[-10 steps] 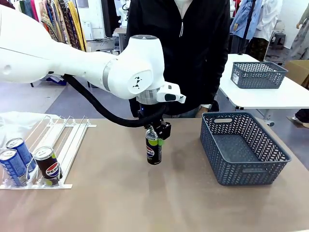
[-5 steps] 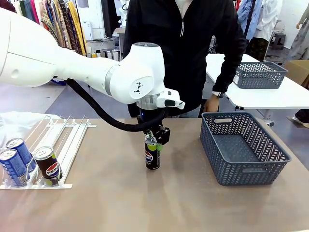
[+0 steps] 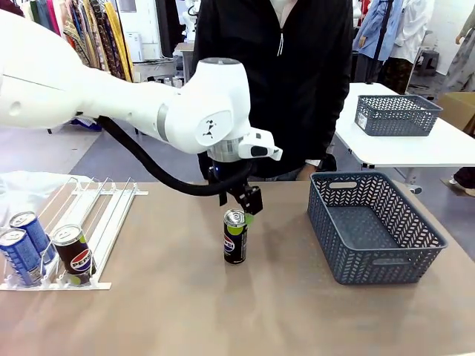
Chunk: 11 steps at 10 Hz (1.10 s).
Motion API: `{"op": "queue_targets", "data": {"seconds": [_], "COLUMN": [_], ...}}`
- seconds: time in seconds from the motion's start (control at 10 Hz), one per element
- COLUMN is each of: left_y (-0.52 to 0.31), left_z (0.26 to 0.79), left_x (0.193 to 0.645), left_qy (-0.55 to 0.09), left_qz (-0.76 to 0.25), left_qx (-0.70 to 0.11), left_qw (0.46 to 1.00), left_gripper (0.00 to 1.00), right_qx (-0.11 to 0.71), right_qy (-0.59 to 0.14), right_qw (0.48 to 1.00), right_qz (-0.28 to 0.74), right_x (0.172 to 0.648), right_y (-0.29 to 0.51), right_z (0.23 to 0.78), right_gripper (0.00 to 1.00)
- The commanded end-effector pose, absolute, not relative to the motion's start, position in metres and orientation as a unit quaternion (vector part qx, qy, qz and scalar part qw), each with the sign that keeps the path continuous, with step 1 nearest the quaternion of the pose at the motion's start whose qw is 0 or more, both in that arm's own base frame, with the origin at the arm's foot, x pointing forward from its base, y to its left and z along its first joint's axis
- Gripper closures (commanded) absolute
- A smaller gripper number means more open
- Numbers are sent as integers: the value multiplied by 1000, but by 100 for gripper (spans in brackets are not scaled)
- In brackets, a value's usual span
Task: Retrieve and store the cans from the dispenser.
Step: Pick up one can from the Automatic Can Dispenser and place it in the middle of the table.
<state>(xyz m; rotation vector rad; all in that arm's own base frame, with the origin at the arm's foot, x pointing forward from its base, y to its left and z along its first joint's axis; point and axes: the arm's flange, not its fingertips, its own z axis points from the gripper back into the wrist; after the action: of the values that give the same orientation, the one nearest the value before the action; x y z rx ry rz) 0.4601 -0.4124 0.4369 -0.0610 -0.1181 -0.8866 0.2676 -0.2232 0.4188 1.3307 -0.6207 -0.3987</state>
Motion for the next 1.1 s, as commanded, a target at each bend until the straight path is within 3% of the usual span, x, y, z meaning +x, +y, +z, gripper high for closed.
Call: {"op": "queue_targets", "data": {"seconds": [0.0,0.3,0.5,0.7,1.0], "left_y": [-370,-280,-180,-58,104], "left_z": [481,570,601,604,561], "left_x": [437,387,360,338,304], "left_qy": [-107,-168,-170,-156,-175], "left_qz": [-399,-378,-367,-318,-257], "left_qx": [-49,-122,-215,-320,-501], "left_qw": [909,902,889,879,808], "left_gripper": [0,0,0,0,0], "right_qx": [605,605,605,605,605], "right_qy": [-283,-283,-283,-283,-283], "right_qw": [724,724,724,724,724], "right_qz": [-174,-174,-174,-174,-174], "right_x": [267,267,267,267,267], "right_y": [-225,-225,-225,-225,-225], "right_z": [421,421,421,421,421], "right_gripper": [0,0,0,0,0]}}
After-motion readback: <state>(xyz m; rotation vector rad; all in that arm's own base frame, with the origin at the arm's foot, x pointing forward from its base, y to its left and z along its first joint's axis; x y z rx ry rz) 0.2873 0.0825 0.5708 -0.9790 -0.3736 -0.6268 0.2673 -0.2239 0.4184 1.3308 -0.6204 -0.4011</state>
